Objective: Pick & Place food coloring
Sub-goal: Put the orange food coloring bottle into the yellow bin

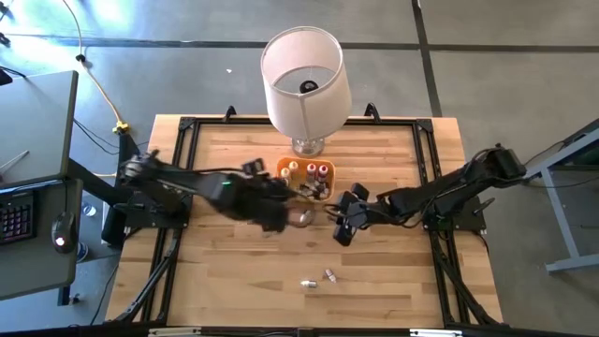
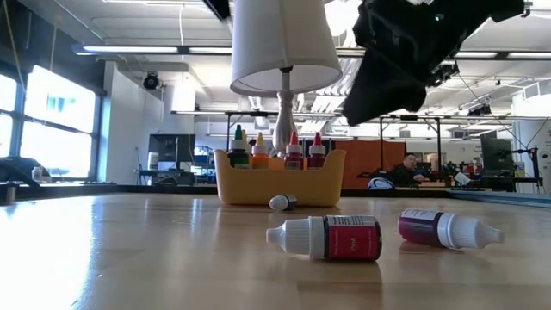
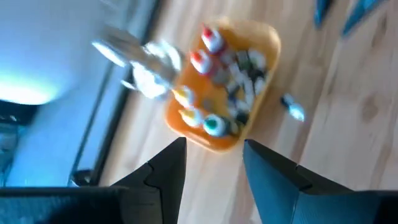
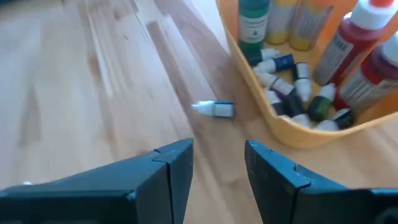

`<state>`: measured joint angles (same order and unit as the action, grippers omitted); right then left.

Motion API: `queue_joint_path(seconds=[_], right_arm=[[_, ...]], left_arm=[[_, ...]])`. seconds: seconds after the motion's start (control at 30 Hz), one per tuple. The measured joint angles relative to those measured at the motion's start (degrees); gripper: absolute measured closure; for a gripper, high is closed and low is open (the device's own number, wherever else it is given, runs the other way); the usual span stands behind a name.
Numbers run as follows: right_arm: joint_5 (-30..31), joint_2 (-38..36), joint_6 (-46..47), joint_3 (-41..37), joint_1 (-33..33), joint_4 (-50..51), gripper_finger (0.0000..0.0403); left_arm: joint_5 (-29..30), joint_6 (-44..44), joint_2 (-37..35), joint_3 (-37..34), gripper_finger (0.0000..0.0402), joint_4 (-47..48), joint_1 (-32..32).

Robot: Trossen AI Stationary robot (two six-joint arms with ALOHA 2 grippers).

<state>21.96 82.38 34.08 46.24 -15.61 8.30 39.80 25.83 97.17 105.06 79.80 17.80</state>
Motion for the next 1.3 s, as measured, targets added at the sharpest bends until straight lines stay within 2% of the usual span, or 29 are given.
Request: queue_joint_path(seconds=[0.17,0.27,0.4,0.5,0.6,0.67,0.77,0.87,1.1,1.3], right_arm=[[6.0,0.6,7.7,2.0,-5.6,0.3,0.0265],[8.5,2.0,11.1,5.2,-9.7,0.8,0.0265],[9.5,7.9,15.9,12.4,-14.1,8.3,0.0266],[5.8,15.5,22.1,20.4,-15.4,19.4,0.0266],[-4.7,23.6,30.4,30.2,-15.0,31.6,0.0266],[-11.6,28.7,32.8,36.2,-14.8,39.4,0.0266],[-19.3,34.9,32.8,44.0,-14.8,46.8,0.0266],[-22.8,38.3,31.0,49.3,-14.8,48.2,0.0266],[-18.8,39.2,32.8,51.8,-14.6,48.6,0.0266],[-20.3,39.3,33.0,47.9,-14.1,46.6,0.0266]], left_arm=[[9.3,8.7,-8.6,-6.8,0.0246,3.6,7.1],[14.7,15.7,-14.5,-16.2,0.0246,3.1,11.0],[16.8,19.5,-21.2,-32.1,0.0246,-6.7,14.7],[15.8,18.3,-24.6,-42.8,0.0246,-19.4,15.8],[12.0,16.9,-25.9,-50.3,0.0246,-31.8,15.6],[10.8,16.1,-26.3,-53.7,0.0246,-37.8,15.6],[10.4,14.9,-26.2,-56.3,0.0246,-44.1,15.6],[10.1,14.6,-26.1,-57.1,0.0246,-46.3,15.6],[9.7,13.8,-26.1,-57.1,0.0246,-47.0,15.6],[8.5,13.4,-26.1,-57.1,0.0246,-47.1,15.6]])
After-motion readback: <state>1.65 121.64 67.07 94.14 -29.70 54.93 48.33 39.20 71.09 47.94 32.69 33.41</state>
